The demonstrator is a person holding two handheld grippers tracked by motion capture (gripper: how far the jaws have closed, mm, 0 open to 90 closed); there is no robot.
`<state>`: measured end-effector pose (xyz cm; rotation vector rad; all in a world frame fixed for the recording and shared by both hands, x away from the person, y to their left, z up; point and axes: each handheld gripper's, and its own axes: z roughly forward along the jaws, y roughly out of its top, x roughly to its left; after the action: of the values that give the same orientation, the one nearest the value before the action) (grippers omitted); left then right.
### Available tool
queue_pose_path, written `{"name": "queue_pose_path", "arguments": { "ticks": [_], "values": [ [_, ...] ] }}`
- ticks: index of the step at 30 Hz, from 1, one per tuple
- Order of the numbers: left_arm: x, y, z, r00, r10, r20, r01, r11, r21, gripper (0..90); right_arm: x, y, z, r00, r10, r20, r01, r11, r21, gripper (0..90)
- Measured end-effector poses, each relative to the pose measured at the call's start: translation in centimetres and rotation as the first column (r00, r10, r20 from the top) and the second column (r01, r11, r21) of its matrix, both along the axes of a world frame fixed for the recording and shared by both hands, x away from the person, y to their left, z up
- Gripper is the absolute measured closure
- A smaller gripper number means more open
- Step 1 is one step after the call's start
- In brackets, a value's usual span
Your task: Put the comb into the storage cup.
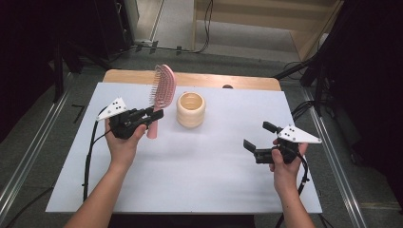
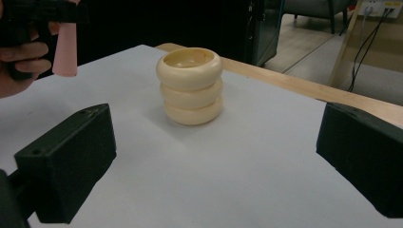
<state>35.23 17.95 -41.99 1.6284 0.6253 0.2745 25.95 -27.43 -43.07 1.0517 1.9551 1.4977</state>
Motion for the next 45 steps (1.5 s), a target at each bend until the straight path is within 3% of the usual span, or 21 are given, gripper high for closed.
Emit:
{"name": "queue_pose_path", "arguments": {
  "ticks": [20, 36, 45],
  "values": [
    [-0.6, -1.1, -0.2, 0.9998, -0.019, 0.009, 0.019, 0.9998, 0.004, 70.1, 1.9, 3.5, 2.7, 0.9973, 0.074, 0.001, -0.074, 0.997, 0.001, 0.0],
    [-1.3, -1.8, -0.1, 0.9993, -0.028, 0.027, 0.028, 0.9996, -0.008, 70.1, 2.8, 6.5, 3.7, 0.9909, 0.135, -0.009, -0.134, 0.991, 0.028, 0.0],
    [-1.7, -2.8, -0.4, 0.9984, -0.044, 0.035, 0.044, 0.999, 0.006, 70.1, 3.5, 8.1, 4.0, 0.9874, 0.156, -0.025, -0.155, 0.986, 0.06, 0.0]
  ]
}}
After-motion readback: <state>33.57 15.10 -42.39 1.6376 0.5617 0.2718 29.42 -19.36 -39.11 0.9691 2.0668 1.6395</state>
